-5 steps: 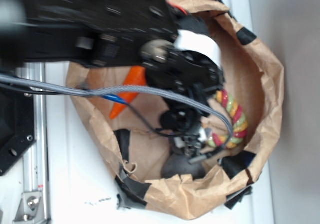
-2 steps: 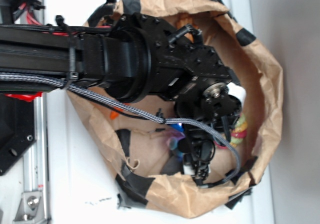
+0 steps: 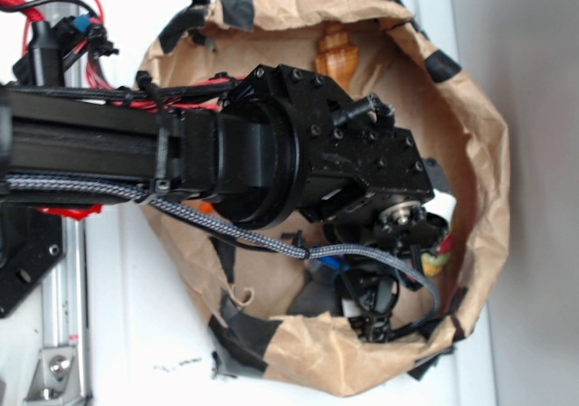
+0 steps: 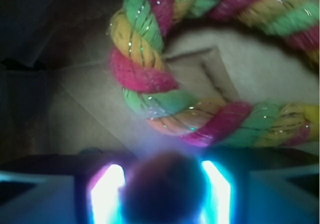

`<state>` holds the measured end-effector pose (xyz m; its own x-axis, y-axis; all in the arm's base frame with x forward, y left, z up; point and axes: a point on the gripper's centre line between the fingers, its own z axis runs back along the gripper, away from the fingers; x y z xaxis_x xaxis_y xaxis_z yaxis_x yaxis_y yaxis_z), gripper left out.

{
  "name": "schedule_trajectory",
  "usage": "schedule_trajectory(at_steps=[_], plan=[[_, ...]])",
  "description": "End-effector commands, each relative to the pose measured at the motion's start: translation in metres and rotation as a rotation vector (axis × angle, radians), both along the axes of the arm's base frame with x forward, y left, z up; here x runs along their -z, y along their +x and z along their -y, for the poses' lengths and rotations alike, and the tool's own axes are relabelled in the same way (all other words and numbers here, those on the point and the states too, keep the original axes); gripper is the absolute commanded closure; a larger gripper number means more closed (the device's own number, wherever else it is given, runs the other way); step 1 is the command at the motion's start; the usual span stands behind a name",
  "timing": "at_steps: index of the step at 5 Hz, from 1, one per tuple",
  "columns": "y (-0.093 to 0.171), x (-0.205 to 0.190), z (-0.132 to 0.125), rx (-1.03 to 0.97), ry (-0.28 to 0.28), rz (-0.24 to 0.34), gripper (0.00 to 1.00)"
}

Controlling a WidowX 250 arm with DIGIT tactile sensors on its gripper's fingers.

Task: Grab the gray animal.

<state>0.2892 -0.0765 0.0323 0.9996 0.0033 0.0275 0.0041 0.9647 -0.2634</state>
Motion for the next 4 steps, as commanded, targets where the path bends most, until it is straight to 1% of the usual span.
schedule_trajectory(at_steps=[1,2,3,4], plan=[[-0.016,-0.085,-0.011,-0.022,0.084,0.183,1.00],[-0.020,-0.119,-0.041,-0.107,0.155,0.225,1.00],[-0.021,-0.130,-0.068,-0.200,0.286,0.238,1.00],[-0.024,-0.130,-0.075,-0.269,0.503,0.241,1.00]])
